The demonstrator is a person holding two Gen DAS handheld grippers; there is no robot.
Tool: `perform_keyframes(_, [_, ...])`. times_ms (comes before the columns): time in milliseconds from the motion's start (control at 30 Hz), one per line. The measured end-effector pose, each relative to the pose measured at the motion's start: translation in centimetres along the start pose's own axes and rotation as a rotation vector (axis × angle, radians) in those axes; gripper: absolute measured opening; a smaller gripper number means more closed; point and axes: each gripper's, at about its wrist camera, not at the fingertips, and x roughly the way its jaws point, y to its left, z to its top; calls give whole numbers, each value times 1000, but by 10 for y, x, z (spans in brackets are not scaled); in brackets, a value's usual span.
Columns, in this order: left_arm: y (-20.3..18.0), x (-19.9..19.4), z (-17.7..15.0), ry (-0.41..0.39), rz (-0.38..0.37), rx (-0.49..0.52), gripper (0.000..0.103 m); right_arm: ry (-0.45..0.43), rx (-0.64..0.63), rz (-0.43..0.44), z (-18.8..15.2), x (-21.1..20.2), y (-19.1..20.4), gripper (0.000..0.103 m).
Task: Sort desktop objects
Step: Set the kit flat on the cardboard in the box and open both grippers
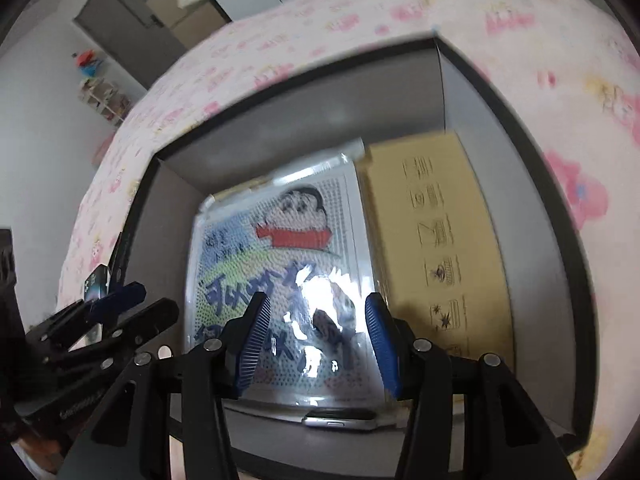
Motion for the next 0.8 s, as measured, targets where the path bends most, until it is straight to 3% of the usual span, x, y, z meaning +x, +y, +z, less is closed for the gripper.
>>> perform_keyframes(67, [-3,1,-1,1,12,8,57,21,-9,-45,0,5,1,46])
perform_keyframes(167, [-8,4,-2,2,29,21,58,84,-26,-105,0,17,6,62])
perform_keyframes(233, [-11,5,-3,1,40,28,58,139,-31,-94,0,28,9,62])
perform_keyframes(333, [-9,4,-3,-8,42,23,58,136,-48,-93,0,33,17,64])
perform_keyframes(533, [-3,0,-4,-18,27,7,53,129,-71,-8,-1,37,30,63])
perform_keyframes(800, [-4,-2,-7,-34,25,11,53,-2,-26,-73,2,22,26,63])
